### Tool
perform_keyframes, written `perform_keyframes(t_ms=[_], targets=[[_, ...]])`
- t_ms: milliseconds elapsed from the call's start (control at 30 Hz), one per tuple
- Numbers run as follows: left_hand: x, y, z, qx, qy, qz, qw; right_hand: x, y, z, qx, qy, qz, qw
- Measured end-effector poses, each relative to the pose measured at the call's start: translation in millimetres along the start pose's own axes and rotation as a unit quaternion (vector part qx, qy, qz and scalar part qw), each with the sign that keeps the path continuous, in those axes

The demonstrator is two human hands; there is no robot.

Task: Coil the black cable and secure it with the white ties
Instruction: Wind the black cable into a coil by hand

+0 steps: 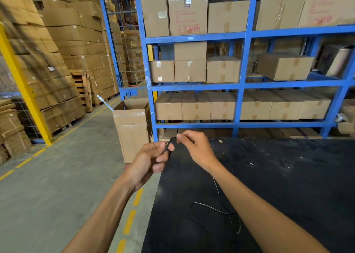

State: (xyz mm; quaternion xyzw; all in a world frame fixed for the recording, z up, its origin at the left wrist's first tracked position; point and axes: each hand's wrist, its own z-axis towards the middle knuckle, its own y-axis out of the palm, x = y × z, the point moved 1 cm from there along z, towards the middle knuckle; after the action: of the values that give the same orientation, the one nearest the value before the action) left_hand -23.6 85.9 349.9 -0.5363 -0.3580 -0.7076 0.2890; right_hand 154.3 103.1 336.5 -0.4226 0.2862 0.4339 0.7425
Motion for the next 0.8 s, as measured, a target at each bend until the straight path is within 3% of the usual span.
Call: perform_keyframes(t_ms=[100, 233, 367, 433, 533, 667, 800], targets=[[13, 4, 0, 0.014, 0.031, -0.091, 0.995, 13, 22, -19, -0.094, 0.059, 0.058, 0.992], [33, 3, 9, 0.044, 0.132, -0.063, 0.988, 27, 46, -58, -0.247, 0.103, 0.095, 0.959], [37, -9, 23, 0.136, 0.211, 0.176, 0.952, 12, 37, -80, -0.296, 0.063, 0.137, 0.943], [32, -19, 27, 0.161, 0.205, 0.302, 0.917, -1, 21, -76, -0.266, 0.022, 0.126, 0.955], [16, -28, 21, 0.127, 0.140, 0.463, 0.866, -18, -11, -58, -0.195, -0.024, 0.079, 0.977], [3, -13, 7, 0.044, 0.043, 0.330, 0.942, -39, -44, -28, -0.114, -0.060, -0.008, 0.992], [9, 5, -4, 0.014, 0.005, 0.111, 0.994, -34, -47, -5, -0.047, -0.034, 0.018, 0.998]])
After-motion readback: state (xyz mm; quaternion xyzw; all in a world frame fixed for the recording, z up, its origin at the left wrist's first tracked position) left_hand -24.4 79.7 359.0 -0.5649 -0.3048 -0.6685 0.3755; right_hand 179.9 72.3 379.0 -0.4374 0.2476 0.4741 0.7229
